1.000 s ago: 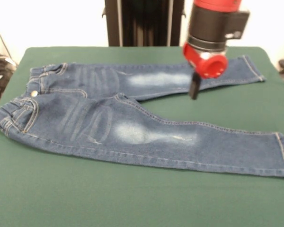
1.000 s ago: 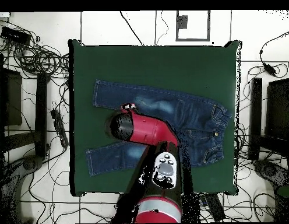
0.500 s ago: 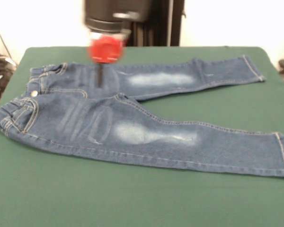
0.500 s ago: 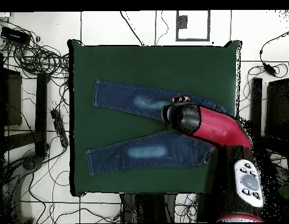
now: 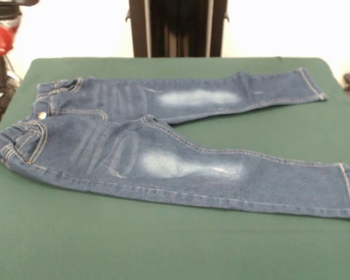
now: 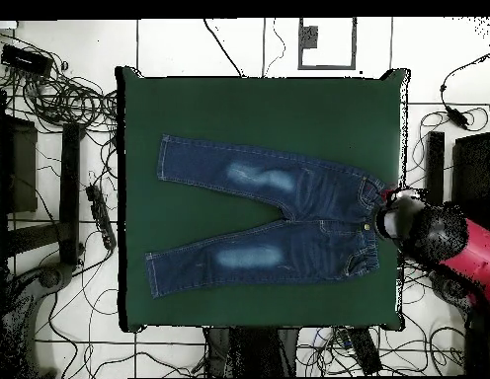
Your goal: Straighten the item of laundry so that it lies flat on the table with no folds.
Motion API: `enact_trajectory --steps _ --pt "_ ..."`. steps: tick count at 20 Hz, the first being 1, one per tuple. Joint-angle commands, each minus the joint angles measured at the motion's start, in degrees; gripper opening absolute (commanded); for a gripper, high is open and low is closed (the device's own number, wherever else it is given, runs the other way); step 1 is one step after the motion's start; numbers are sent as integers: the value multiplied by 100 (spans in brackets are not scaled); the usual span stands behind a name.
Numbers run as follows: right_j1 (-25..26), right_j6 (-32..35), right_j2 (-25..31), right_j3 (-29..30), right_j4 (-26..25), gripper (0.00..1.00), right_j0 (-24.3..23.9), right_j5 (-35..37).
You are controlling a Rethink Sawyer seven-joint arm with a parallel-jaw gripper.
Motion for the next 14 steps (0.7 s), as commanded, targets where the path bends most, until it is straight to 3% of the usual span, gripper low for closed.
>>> enact_trajectory --steps 1,6,14 --pt "-33 -1757 1304 1174 -442 0 -159 176" --pt "-113 -1665 1576 1669 -518 0 -420 -123" --pt "-227 -1183 1617 1869 -687 0 -338 -232"
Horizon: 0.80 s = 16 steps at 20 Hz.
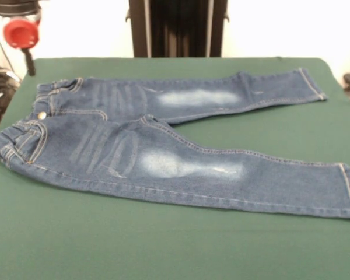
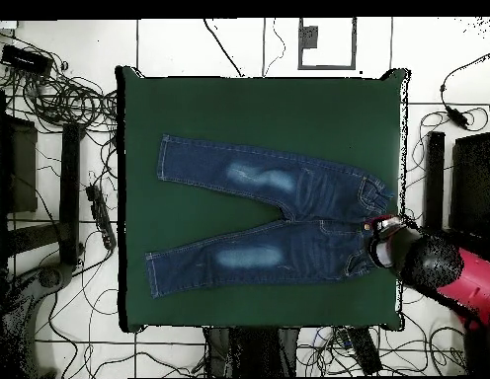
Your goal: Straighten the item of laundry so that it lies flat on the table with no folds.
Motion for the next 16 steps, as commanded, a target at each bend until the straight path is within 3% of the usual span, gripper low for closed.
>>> enact_trajectory --steps 1,7,16 --pt "66 -813 988 876 -286 0 276 -313" --pt "363 -609 1010 743 -701 0 218 -1142" --pt "446 -387 629 564 -1298 0 263 -1486"
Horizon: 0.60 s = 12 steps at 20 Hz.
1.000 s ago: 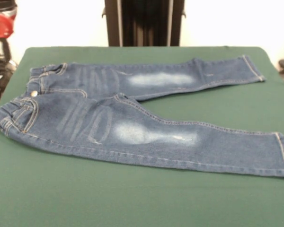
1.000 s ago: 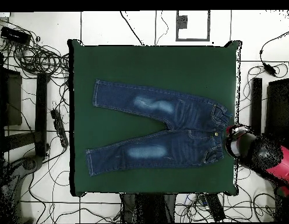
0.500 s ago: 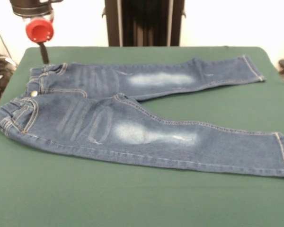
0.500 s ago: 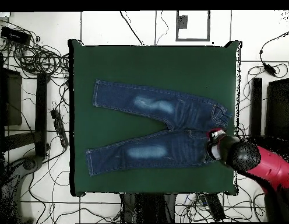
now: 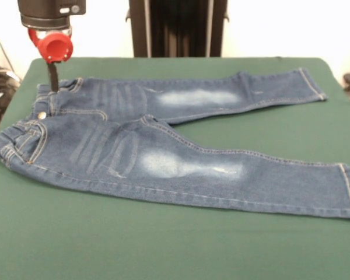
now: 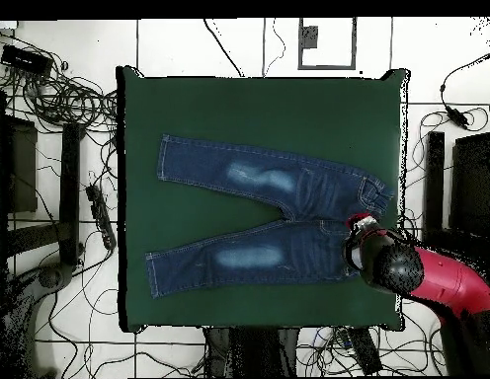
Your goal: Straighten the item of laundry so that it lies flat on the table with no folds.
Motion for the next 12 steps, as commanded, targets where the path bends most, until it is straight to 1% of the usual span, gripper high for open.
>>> enact_trajectory --steps 1,5,8,12 --pt "394 -357 303 152 -471 0 254 -386" --pt "618 -179 305 20 -516 0 327 -551" --pt "702 -24 204 31 -514 0 444 -657" --pt "757 -96 359 110 -468 0 368 -712"
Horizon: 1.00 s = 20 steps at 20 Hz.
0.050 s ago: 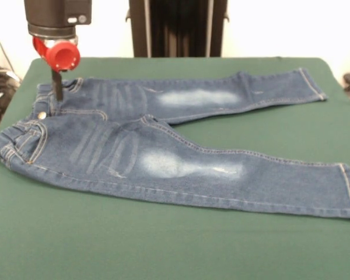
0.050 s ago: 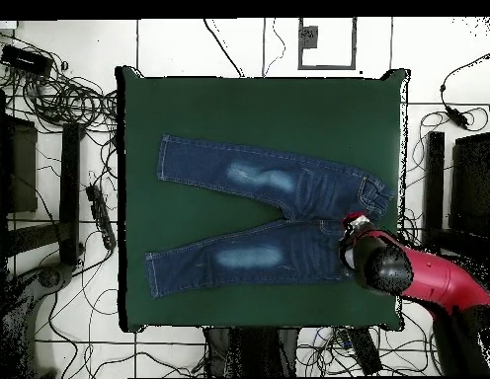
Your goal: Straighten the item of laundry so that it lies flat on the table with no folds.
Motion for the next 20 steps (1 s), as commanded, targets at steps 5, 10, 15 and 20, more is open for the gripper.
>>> enact_trajectory --steps 5,10,15,20 --pt "556 -171 309 123 -324 0 369 -388" --pt "559 51 -536 -152 -774 0 970 -567" --pt "809 627 -1544 -565 -842 0 1704 -771" --pt "1072 833 -1976 -760 -498 0 2143 -658"
